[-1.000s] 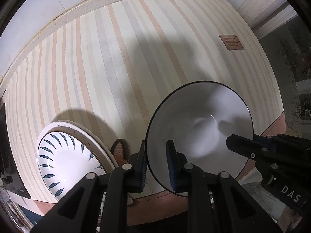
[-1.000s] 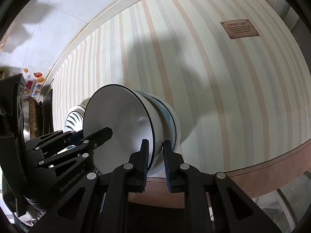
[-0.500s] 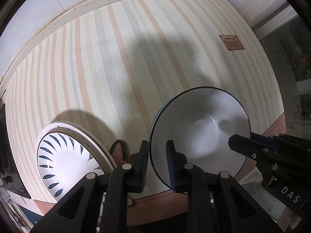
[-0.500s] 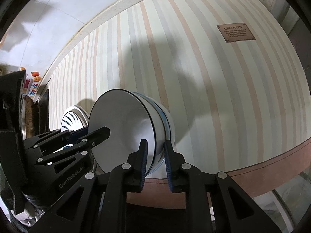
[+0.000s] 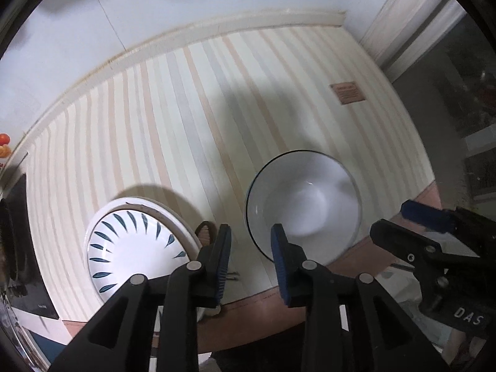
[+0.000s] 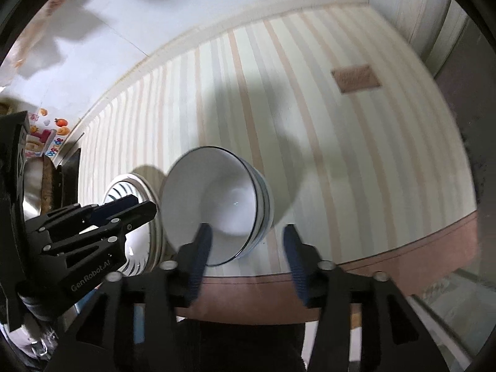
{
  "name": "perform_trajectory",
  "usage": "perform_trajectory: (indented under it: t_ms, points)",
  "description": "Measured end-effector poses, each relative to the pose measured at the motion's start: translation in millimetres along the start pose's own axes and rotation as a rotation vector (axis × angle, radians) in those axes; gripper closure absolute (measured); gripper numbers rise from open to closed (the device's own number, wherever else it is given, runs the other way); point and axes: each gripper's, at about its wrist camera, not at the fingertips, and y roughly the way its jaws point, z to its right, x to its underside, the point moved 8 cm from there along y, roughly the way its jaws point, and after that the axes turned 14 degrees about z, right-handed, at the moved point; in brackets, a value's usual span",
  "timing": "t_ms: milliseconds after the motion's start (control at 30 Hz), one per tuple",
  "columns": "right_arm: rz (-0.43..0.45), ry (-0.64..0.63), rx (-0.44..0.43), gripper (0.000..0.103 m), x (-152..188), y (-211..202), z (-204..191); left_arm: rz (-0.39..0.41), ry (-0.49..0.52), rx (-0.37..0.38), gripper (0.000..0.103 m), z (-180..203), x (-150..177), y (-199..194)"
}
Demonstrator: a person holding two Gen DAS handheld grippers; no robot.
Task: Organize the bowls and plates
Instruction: 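Set the bowl stack on the counter and open both grippers, then grip the rim of the bowl stack with both grippers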
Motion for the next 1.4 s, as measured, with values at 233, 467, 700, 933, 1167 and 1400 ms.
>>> perform_trajectory:
  t_ms: [233,467,700,933,1167,1400]
  points:
    - [0.130,-0.047,0.031,0.016,-2,-59,-17,0.101,-0.011,0.013,0.019,-8,-3,-46]
    - [0.214,-0.061,0.061,0.007,8,-104,-31,0.152,-0.035,0.033,0.010,-13,2,-78]
    - [0.305,-0.073,0.083,0.004,15,-151,-41,0.234,-0.017,0.062,0.008,-6,6,-121]
    - [0.363,-0.077,0.099,0.003,20,-188,-46,0.274,-0.017,0.110,0.007,7,8,-150]
    - [0.369,-0.063,0.094,0.002,17,-194,-39,0.272,-0.019,0.127,0.007,15,9,-148]
    - [0.334,-0.043,0.083,0.002,12,-178,-29,0.230,-0.032,0.117,0.007,14,6,-122]
